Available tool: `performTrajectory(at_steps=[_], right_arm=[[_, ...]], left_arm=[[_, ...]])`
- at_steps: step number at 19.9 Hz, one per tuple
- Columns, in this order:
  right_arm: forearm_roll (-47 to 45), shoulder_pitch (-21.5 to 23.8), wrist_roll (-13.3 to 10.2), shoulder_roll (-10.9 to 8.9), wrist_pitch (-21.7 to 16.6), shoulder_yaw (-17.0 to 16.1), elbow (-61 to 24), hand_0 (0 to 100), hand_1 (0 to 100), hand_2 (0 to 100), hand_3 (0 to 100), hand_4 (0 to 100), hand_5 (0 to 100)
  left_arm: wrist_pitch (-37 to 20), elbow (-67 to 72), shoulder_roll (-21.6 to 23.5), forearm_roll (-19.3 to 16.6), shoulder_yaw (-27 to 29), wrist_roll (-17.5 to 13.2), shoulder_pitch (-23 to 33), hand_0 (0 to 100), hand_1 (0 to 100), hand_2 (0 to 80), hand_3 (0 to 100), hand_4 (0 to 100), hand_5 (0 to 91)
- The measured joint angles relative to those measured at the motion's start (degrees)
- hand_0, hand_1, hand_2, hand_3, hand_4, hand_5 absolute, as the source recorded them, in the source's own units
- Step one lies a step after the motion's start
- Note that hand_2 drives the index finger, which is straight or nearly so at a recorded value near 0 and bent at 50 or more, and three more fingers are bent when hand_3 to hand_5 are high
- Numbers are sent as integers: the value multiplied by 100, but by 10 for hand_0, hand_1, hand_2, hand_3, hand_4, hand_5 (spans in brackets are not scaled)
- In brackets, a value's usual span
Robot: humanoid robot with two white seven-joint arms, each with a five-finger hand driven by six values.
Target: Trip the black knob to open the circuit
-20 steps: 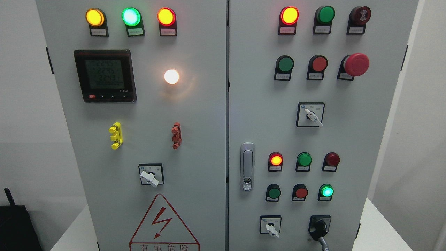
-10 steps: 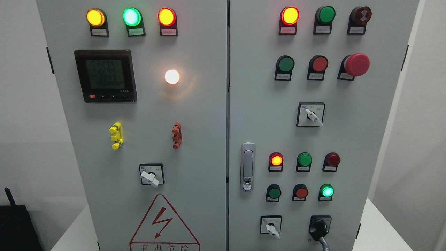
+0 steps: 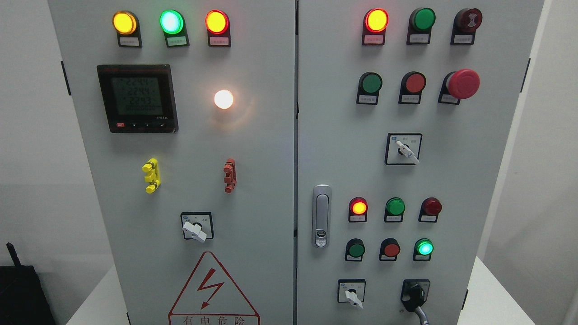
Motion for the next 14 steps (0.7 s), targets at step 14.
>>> performTrajectory(at_steps=[14], right_arm=[[-6,0,32,-86,0,-88,-2,0,0,34,1000,1000,984]], left_arm=[[0,0,0,0,0,0,0,120,389,0,0,0,0]])
